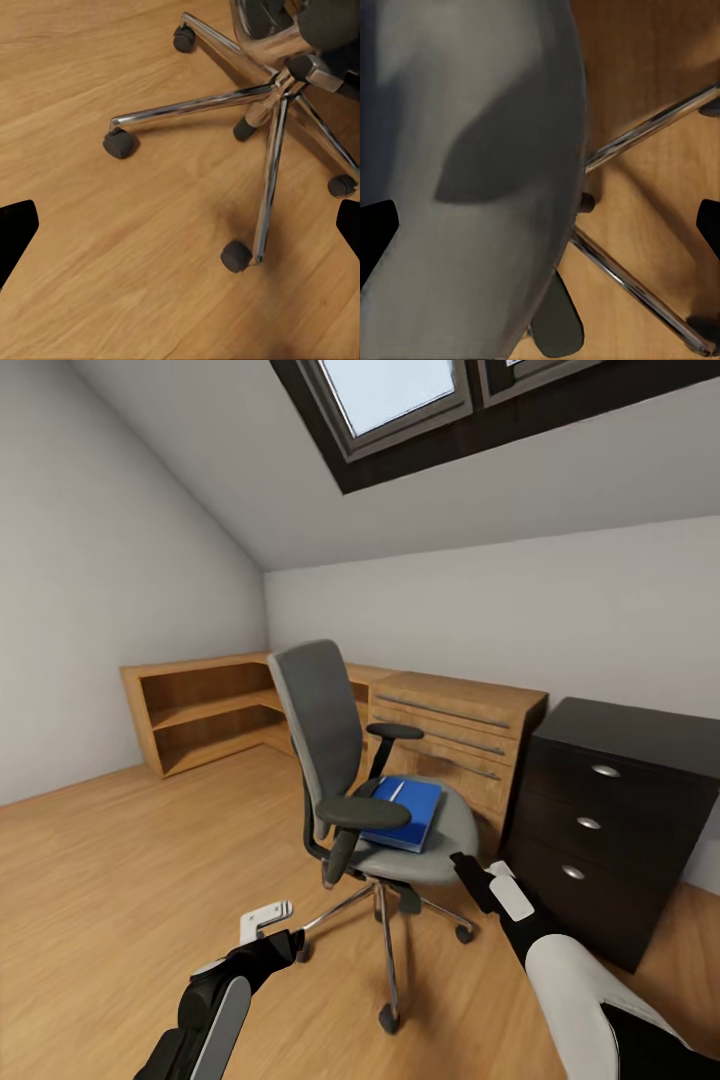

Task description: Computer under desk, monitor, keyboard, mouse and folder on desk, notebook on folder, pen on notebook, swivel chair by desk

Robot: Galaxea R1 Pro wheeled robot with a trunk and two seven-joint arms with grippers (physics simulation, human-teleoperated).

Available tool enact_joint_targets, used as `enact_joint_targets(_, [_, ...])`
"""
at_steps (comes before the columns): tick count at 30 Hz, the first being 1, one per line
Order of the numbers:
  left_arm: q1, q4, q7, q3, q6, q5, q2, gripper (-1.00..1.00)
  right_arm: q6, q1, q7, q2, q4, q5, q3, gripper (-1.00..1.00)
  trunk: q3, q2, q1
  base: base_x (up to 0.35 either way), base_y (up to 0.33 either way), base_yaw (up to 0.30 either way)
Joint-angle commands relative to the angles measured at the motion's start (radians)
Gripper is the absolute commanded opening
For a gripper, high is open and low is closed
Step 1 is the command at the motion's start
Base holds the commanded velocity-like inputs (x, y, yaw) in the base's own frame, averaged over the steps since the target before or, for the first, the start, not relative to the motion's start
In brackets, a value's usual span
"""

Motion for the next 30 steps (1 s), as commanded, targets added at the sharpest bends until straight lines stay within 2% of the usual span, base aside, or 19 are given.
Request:
enact_joint_targets(1, [-0.001,-0.001,0.009,-0.001,0.002,0.011,0.000,1.00,0.005,0.000,-0.010,0.000,0.041,-0.001,-0.003,1.00,-0.001,0.000,0.000,0.214,0.000,0.000])
enact_joint_targets(17, [-0.001,-0.001,0.011,0.000,0.003,0.011,0.000,1.00,0.005,0.000,-0.009,0.000,0.041,-0.002,-0.003,1.00,-0.001,0.000,0.000,0.029,0.000,0.000])
enact_joint_targets(23, [-0.001,-0.001,0.011,-0.001,0.004,0.012,0.000,1.00,0.004,0.000,-0.009,0.000,0.041,-0.002,-0.003,1.00,-0.001,0.000,0.000,-0.249,0.000,0.000])
enact_joint_targets(30, [-0.001,-0.001,0.010,0.000,0.004,0.011,0.001,1.00,0.001,0.000,-0.011,0.012,0.041,0.000,-0.002,1.00,-0.001,0.000,0.000,-0.022,0.000,0.022])
